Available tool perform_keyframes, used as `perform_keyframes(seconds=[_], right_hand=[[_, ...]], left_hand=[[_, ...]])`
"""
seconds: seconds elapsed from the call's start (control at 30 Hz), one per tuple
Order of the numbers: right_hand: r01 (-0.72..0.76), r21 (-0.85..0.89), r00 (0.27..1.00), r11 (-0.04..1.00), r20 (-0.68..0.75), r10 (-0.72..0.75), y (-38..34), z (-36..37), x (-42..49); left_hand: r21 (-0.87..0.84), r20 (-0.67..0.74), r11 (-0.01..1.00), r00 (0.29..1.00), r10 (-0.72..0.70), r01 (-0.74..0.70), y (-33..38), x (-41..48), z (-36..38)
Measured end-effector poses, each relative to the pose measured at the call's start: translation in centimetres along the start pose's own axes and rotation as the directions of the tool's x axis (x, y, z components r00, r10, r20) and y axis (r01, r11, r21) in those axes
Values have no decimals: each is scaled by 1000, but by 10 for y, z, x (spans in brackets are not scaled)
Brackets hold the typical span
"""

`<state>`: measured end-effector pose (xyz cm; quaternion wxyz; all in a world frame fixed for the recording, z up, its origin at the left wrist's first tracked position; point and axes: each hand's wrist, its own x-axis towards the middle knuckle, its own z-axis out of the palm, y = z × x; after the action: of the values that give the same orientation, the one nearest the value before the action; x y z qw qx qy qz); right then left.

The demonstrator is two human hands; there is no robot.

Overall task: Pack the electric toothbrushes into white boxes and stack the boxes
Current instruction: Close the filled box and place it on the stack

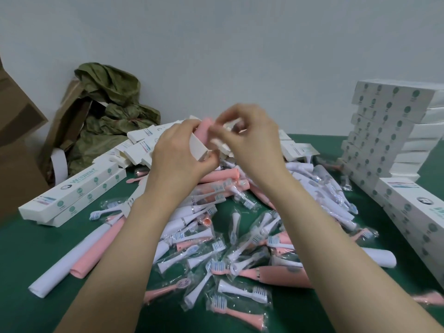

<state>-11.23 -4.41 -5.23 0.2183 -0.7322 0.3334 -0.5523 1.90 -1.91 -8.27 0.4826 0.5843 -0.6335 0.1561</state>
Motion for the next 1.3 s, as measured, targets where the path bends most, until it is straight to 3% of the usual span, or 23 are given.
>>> perform_keyframes(seconds=[0.1, 0.2, 0.3, 0.4, 0.53, 0.63, 0.73, 0.87, 0.97, 1.03, 1.1, 1.17, 1.2, 1.3], right_hand=[[1, -34, 989, 999, 147, 4, 17, 4, -6], [-141, 32, 990, 990, 25, 140, 44, -12, -1], [-259, -273, 952, 927, 89, 292, 80, -17, -1], [-158, -485, 881, 860, 325, 345, 107, -4, -10], [-11, -556, 849, 831, 434, 302, 118, 5, -6], [30, -611, 868, 791, 408, 282, 122, 6, -5], [-18, -626, 935, 779, 265, 235, 123, 1, -10], [-119, -402, 991, 908, 8, 133, 114, -12, -13], [-252, -75, 960, 965, -147, 240, 91, -19, -10], [-341, 265, 917, 902, -120, 381, 69, -28, -6], [-359, 517, 921, 777, 59, 385, 46, -37, -5], [-370, 541, 927, 755, 262, 267, 28, -39, -7], [-345, 473, 927, 811, 306, 215, 21, -36, -10], [-147, 95, 977, 984, 168, 130, 11, -24, -13]], left_hand=[[21, 33, 1000, 999, -22, 22, -5, -3, 3], [93, 141, 995, 990, 15, -28, -11, -8, 7], [148, 193, 987, 980, 39, -68, -13, -14, 11], [175, 185, 982, 982, 32, -65, -15, -19, 16], [216, 233, 970, 971, 58, -110, -20, -24, 25], [197, 280, 967, 954, 104, -164, -22, -26, 30], [178, 254, 972, 962, 103, -152, -22, -26, 31], [148, 232, 976, 965, 119, -156, -24, -30, 28], [151, 203, 977, 972, 121, -153, -26, -32, 25], [141, 194, 979, 974, 119, -147, -26, -33, 24], [120, 179, 983, 977, 117, -140, -24, -34, 22], [97, 134, 986, 984, 121, -135, -22, -36, 19], [88, 101, 987, 987, 126, -135, -21, -36, 17], [57, -6, 990, 991, 133, -132, -19, -34, 13]])
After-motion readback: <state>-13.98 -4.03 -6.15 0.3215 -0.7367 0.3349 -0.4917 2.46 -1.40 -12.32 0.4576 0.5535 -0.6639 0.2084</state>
